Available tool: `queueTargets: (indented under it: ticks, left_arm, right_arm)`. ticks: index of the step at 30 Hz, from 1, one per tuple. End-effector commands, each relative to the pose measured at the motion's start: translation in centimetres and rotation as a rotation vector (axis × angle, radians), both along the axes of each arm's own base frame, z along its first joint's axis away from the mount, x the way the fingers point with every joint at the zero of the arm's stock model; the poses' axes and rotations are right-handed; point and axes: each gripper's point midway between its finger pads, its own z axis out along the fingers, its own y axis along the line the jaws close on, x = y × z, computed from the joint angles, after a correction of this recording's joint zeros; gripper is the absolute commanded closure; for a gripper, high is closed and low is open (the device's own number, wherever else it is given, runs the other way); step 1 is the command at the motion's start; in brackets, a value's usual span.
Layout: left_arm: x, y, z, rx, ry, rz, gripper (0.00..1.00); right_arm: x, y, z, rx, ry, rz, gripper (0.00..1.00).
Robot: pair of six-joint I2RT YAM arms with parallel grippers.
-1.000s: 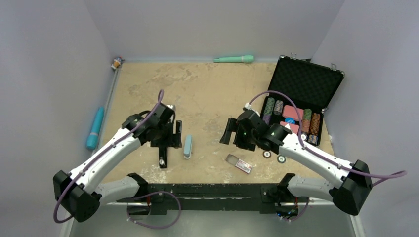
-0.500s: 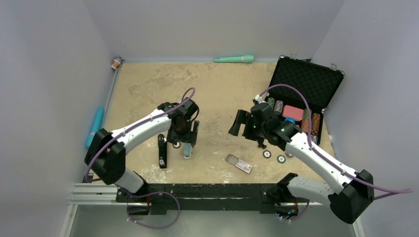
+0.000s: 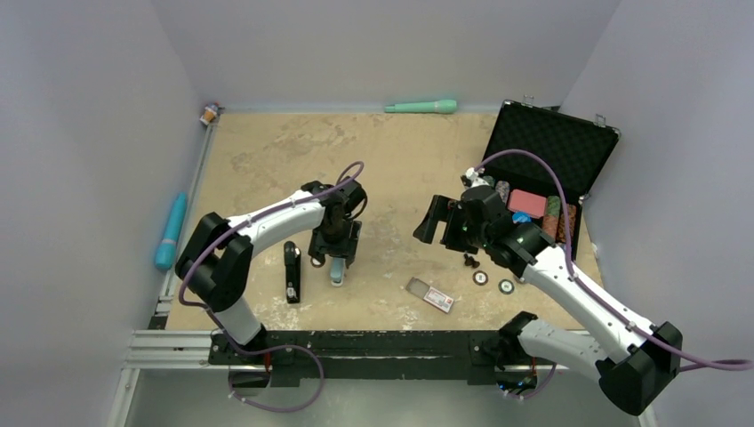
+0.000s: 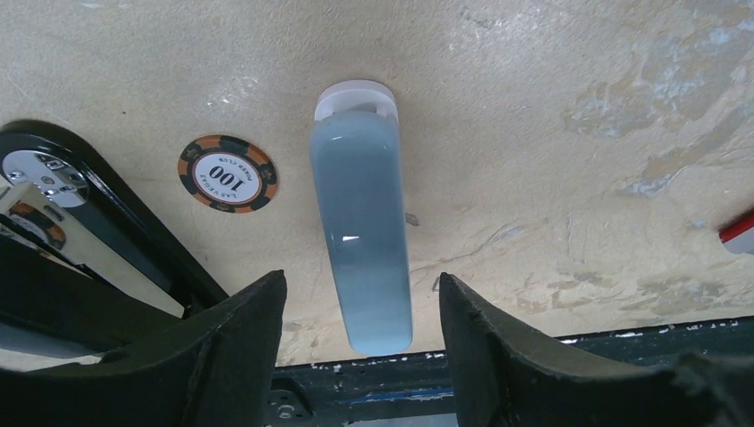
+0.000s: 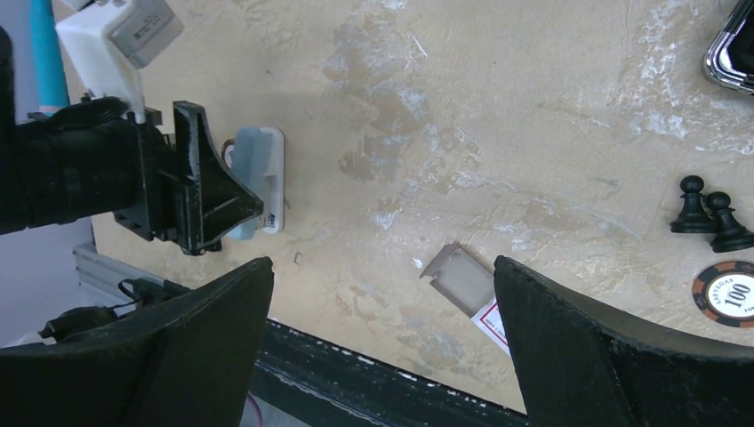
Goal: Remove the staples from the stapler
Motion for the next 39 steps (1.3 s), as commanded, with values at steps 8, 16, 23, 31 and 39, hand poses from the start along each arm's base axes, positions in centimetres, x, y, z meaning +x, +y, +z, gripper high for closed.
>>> queueTargets:
  ticks: [8,16,23,31,39]
  left_arm:
    - [-0.9,-0.4,-1.0,0.009,0.076,-0.001,0.36]
    - [-1.9,-0.3,-1.5,0.021,0.134,0.03,0.42]
    - [-1.8,-1.1,-1.3,-0.015,0.145,0.025,0.82]
    - [-1.1,-3.3,5.0,-0.151,0.108,0.004,1.0]
    - [0.6,-5.3,12.9,-0.283,0.038,-0.059,1.0]
  right_arm:
    - [0.7,0.1,1.2,0.011,-0.075,0.023,0.01]
    - [1.0,0.2,1.3,0.0,-0.091,0.043,0.01]
    - [1.1,0.0,1.6,-0.005,-0.111,0.05,0.01]
    - [1.3,-0.1,3.6,0.006,-0.158,0.06,0.01]
    - [2.1,1.7,7.8,0.079,-0.229,0.121,0.01]
